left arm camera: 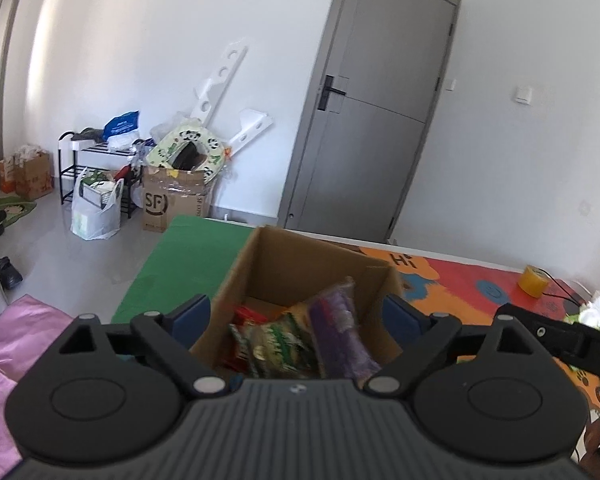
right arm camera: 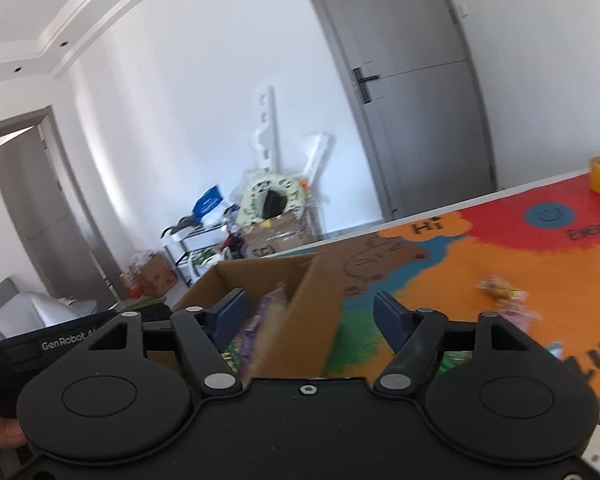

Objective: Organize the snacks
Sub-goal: 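Open both grippers over the box to drop the two snacks, then move both grippers back over the remaining snacks on the mat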

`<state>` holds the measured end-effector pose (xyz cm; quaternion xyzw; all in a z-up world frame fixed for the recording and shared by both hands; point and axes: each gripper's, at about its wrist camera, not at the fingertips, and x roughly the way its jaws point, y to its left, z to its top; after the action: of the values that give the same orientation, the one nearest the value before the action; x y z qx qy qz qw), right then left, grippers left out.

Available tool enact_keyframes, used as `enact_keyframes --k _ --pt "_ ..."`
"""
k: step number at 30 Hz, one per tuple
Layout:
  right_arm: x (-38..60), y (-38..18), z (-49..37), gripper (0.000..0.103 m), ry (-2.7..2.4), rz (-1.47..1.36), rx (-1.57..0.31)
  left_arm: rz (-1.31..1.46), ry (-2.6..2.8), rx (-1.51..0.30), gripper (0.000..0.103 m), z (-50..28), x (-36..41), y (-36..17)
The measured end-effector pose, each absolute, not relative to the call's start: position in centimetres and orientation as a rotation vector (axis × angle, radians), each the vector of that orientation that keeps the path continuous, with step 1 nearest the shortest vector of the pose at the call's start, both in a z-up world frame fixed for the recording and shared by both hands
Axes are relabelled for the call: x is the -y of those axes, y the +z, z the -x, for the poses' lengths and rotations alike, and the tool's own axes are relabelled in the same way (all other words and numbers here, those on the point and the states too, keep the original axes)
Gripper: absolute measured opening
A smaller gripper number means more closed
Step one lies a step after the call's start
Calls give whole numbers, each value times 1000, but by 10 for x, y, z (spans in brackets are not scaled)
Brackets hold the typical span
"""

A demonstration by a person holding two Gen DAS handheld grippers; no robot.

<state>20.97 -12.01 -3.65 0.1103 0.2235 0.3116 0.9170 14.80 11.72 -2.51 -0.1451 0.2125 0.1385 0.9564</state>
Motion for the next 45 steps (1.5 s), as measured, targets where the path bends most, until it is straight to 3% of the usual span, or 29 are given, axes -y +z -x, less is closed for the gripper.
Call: enact_keyframes --k 3,13,23,40,45 --pt "136 -36 -206 76 621 -235 -448 276 262 -436 97 -148 -103 -24" --pt "177 -40 -194 91 564 -241 -436 251 193 -481 99 -151 -64 -26" --pt "211 -47 -188 98 512 -260 -444 218 126 -492 101 -150 -30 -25" --pt "262 -70 -190 100 449 -294 -490 213 22 -492 101 -162 19 -31" --pt "268 -80 -197 89 439 -314 -511 210 3 -487 97 -171 29 -40"
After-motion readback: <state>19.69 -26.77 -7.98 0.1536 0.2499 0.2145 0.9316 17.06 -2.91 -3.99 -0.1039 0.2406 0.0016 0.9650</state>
